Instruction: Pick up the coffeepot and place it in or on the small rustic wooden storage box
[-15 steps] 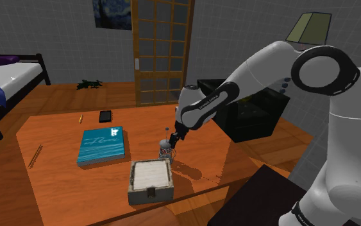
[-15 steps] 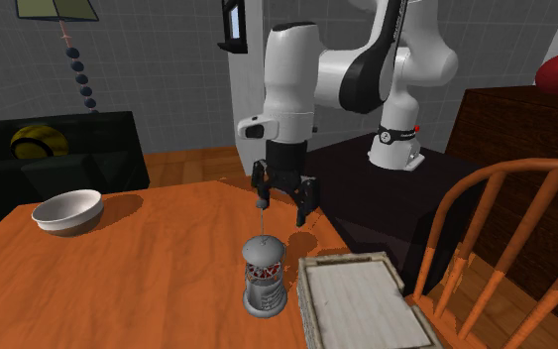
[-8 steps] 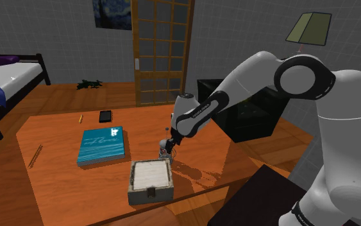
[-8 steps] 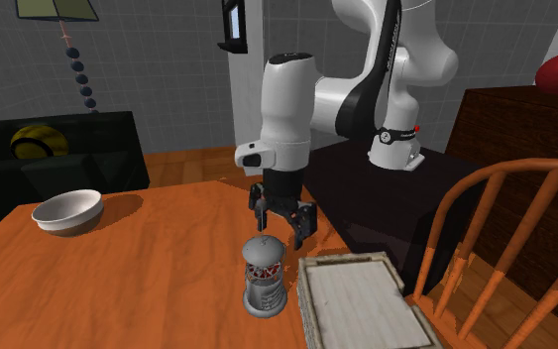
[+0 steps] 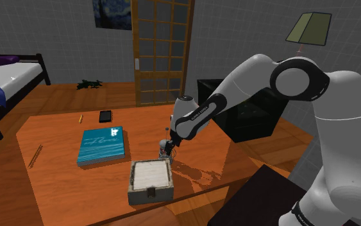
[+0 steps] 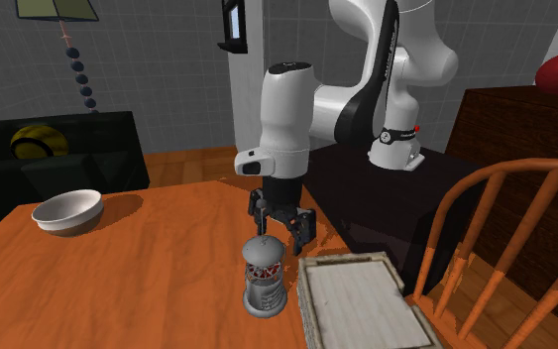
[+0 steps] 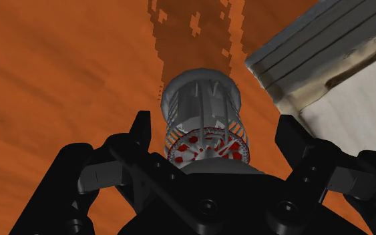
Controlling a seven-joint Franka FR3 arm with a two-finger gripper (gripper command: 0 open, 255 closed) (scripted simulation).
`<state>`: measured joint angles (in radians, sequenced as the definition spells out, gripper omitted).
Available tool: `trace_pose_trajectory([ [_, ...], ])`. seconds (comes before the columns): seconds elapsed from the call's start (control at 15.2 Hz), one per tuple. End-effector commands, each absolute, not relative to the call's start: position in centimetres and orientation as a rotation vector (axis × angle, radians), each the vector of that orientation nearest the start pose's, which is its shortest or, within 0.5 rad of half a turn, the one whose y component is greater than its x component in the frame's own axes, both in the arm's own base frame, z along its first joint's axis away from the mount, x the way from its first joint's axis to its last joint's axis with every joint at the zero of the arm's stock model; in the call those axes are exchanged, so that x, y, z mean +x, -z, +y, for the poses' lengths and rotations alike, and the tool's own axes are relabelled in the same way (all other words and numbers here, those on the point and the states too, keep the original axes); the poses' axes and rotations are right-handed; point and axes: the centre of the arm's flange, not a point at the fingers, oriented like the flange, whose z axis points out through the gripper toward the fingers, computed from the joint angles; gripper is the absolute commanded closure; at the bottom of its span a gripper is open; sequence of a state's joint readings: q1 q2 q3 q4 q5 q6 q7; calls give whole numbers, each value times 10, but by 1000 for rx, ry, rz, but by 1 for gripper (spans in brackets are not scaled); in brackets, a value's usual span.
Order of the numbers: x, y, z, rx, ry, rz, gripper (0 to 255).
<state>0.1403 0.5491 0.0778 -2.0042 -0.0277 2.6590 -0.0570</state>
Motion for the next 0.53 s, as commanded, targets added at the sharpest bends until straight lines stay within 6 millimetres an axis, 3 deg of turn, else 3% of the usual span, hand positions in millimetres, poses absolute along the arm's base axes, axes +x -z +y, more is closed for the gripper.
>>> trace_pose_trajectory([
  [0.0,602,-190,133,-3071,163,-441,0],
  [0.07,602,-190,133,-3071,163,-441,255],
  [0.46,601,-190,133,-3071,163,-441,255],
])
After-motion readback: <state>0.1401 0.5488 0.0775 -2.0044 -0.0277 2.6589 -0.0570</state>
